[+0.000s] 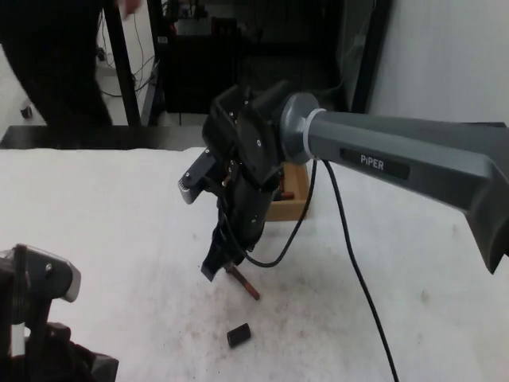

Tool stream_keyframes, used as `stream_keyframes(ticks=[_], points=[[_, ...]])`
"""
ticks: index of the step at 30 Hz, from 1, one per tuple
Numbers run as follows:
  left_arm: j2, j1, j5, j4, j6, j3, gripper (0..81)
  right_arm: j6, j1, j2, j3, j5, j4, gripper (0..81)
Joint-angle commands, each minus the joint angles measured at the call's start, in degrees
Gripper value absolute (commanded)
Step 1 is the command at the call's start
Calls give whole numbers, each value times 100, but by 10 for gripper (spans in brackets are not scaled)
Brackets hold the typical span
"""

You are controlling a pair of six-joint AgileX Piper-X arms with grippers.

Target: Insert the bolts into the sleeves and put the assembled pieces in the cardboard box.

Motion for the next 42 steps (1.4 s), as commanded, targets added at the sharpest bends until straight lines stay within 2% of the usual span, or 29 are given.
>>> stream_keyframes(ticks=[1,19,40,42], points=[[-56,-6,44,-35,52,-10,3,-57,-73,-37,-16,13,185,310],[-56,-6,44,-111,52,-10,3,-57,-97,305,-16,-39,430,310],[-56,-6,44,-370,52,12,3,-57,-97,305,-16,-39,-147,310],[-56,-6,44,-370,52,12,3,-57,-97,305,-16,-39,-142,291]])
